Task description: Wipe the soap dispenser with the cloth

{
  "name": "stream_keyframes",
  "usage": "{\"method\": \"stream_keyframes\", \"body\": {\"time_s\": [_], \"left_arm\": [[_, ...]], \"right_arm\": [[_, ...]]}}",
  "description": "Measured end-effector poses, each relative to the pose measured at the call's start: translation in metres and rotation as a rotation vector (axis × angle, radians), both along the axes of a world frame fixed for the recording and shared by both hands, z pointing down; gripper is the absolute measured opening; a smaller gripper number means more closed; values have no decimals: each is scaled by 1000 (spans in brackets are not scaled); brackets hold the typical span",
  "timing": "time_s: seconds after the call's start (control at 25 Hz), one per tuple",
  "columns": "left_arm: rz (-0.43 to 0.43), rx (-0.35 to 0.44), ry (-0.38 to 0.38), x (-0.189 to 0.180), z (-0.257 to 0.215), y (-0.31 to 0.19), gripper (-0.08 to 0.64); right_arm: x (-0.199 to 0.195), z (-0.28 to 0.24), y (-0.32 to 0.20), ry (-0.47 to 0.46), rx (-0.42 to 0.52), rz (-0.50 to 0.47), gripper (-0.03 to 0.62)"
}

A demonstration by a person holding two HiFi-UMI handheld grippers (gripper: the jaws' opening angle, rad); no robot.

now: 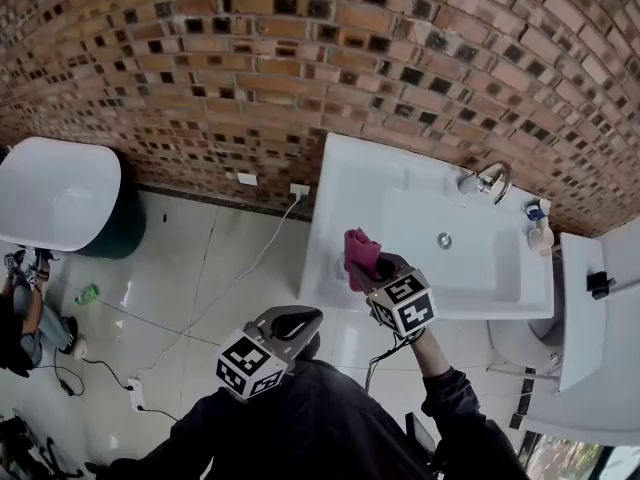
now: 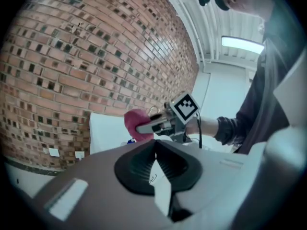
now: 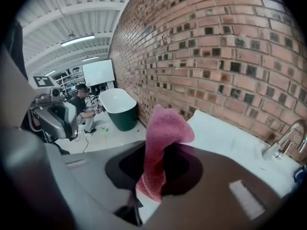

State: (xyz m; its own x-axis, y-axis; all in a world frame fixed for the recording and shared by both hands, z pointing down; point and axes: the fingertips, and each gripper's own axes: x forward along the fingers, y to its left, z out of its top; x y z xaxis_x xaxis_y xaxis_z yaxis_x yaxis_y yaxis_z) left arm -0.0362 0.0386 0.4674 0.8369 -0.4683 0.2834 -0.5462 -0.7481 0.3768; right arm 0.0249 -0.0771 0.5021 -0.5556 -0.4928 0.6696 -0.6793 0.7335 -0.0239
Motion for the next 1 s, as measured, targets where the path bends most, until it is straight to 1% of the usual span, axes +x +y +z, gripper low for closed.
{"method": "stream_keyframes", "body": {"time_s": [0.16, 0.32, 0.4, 0.6, 0.72, 0.88, 1.0], "left_arm": [[49, -15, -8, 0, 3, -11, 0], [114, -14, -18, 1, 1, -18, 0], [142, -23, -26, -2, 3, -20, 0], [180, -22, -47, -11, 5, -27, 0], [204, -5, -61, -16, 4, -37, 5], [236, 17, -64, -20, -1, -48, 37], [247, 11, -67, -25, 1, -53, 49]], "right_arm": [[-8, 6, 31, -31, -15, 8, 71], [-14, 2, 61, -65, 61, 26, 71], [-18, 9, 71, -67, 81, 48, 71], [-21, 45, 80, -36, 25, 116, 71], [-12, 56, 84, -2, 14, 139, 71], [10, 60, 71, -2, 15, 199, 71], [9, 79, 59, 14, -34, 197, 71]]}}
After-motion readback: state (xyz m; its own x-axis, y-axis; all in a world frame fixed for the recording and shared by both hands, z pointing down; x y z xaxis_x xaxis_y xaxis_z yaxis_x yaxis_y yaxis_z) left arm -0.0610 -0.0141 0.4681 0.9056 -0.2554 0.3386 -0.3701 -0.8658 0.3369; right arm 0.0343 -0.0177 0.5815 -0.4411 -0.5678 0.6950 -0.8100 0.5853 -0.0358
